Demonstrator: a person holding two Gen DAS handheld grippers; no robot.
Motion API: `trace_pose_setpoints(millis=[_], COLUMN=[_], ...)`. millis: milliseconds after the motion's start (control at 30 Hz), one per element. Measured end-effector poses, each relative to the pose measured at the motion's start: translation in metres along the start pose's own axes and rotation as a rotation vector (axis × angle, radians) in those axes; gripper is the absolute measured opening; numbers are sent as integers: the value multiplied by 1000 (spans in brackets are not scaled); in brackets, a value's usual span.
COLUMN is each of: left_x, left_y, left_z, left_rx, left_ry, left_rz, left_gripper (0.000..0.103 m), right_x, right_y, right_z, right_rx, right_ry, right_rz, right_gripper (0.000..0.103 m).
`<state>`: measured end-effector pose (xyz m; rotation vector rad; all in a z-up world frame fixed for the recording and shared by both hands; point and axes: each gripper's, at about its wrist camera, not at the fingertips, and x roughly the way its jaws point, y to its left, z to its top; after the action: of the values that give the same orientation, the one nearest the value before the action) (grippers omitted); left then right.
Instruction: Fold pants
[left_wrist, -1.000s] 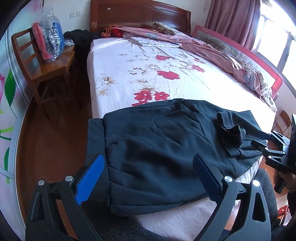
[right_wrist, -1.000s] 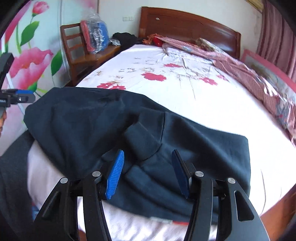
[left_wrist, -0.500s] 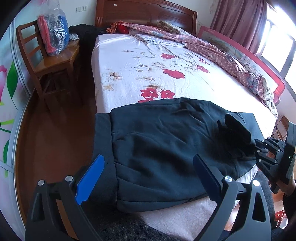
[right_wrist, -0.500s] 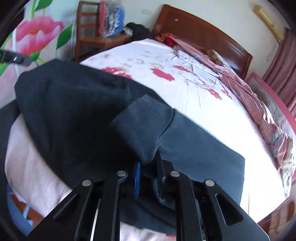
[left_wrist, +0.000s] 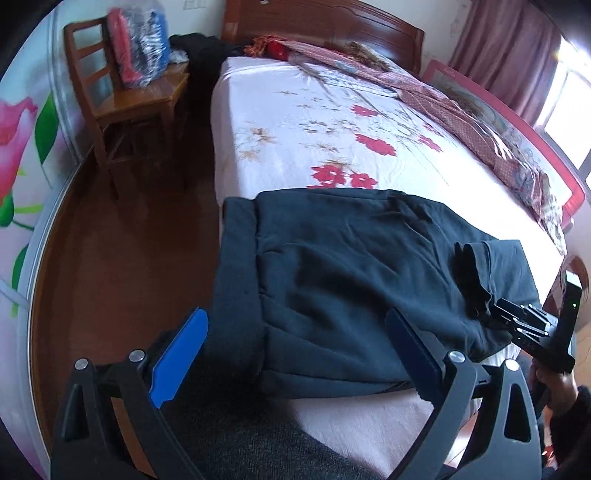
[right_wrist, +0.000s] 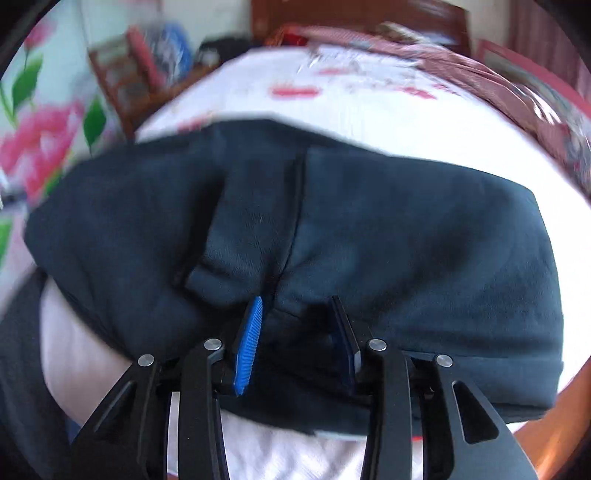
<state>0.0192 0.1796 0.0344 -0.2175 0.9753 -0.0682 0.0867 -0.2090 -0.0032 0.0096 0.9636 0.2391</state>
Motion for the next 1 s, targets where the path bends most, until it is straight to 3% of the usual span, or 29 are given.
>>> trace_pose_setpoints(millis=[67, 100, 200, 267, 400, 500, 567, 733, 833, 1000], left_x=[-9, -13, -3, 15, 43, 56, 60, 64, 62, 80], left_y=[27, 45, 90, 98, 78, 65, 57, 50, 51, 52], left_z=[-4, -8, -37, -56, -67, -67, -62, -66, -66, -64], left_rx=[-111, -206, -577, -746, -830, -874, -837, -859, -893, -888], left_ry=[-3, -8, 18, 50, 93, 101, 97, 120, 89, 97], left_rz=[-51, -113, -419, -558, -661, -625, -530, -358, -297, -270], left_gripper=[97, 97, 97, 97, 97, 97, 97, 97, 98, 98], right_x=[-21, -29, -39, -40, -58, -65, -67, -73, -70, -67], right_y=[-1, 0, 8, 13, 26, 41, 42, 45, 46, 46], right_z=[7, 9, 13, 17, 21, 30, 35, 41, 40, 37], right_rx=[51, 69, 79, 80, 26, 0, 1, -2, -5, 19], right_ry=[-65, -83, -91, -71, -87, -111, -120, -127, -111, -109], right_rz=[-10, 23, 49, 63, 71, 77, 95, 104, 113, 130], right_gripper=[36, 36, 36, 36, 36, 37, 37, 37, 37, 37])
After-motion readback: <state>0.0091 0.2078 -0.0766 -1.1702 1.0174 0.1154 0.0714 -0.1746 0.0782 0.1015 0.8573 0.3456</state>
